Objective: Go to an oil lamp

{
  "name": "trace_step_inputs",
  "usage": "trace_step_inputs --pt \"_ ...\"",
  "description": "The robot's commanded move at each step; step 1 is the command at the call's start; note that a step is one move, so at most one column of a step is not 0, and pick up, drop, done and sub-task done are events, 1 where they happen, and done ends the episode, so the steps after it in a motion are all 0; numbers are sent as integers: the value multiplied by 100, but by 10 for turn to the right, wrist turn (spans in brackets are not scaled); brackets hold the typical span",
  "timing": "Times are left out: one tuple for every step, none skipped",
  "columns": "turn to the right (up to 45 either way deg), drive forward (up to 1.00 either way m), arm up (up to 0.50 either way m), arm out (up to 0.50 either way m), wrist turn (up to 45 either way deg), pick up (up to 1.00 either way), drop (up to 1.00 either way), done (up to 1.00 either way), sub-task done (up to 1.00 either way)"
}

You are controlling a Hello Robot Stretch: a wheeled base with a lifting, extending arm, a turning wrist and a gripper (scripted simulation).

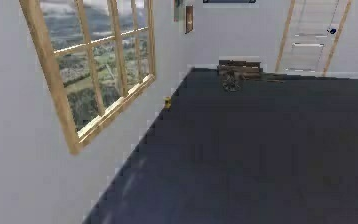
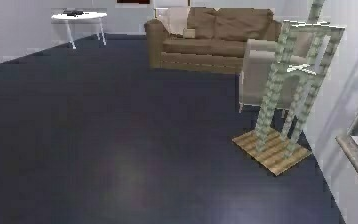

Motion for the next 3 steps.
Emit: trace_step_inputs --pt "450 0 0 0 0 0 0 0 0" --pt "270 0 0 0 0 0 0 0 0" --pt "0 100 0 0 0 0 0 0 0"
